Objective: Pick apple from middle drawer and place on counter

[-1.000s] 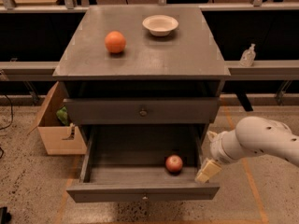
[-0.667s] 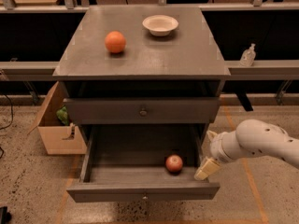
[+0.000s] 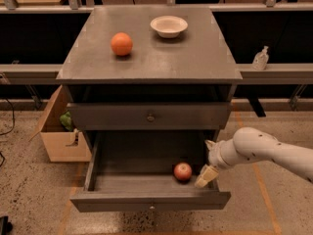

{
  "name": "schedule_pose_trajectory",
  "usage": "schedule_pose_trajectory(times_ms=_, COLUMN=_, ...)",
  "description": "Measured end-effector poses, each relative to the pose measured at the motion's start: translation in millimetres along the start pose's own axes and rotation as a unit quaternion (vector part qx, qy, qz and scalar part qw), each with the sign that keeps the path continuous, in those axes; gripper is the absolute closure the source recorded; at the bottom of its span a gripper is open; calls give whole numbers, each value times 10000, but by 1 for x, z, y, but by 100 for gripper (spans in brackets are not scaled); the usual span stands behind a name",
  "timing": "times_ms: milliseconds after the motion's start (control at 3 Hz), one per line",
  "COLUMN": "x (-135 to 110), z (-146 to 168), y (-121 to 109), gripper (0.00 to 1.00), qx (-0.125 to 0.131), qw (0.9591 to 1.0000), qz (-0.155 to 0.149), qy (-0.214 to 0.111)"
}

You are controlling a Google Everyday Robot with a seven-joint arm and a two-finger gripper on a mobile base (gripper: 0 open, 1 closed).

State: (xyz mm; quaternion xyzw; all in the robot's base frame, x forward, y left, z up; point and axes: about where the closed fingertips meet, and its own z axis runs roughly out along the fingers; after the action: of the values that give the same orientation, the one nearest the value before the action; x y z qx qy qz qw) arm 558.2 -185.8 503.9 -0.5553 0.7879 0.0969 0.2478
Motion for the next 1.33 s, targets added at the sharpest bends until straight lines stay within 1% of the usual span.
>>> schedule_pose_trajectory(times_ms=333, x=3, z=29, y=-7, gripper=0, qx=-8, qw=10000, qz=-37, qy=31)
schedule_pose_trajectory(times_ms=667, x=7, z=54, y=-14, gripper=0, qx=52, qw=9999, qz=-54, qy=94)
schedule_pose_trajectory(times_ms=1000, x=6, z=75, y=-21, gripper=0, qx=62, qw=9999, qz=-49, qy=87)
schedule_pose_trajectory(times_ms=1333, x=13, z=94, y=-19, gripper=0, qx=-58, qw=9999, qz=-5, qy=160)
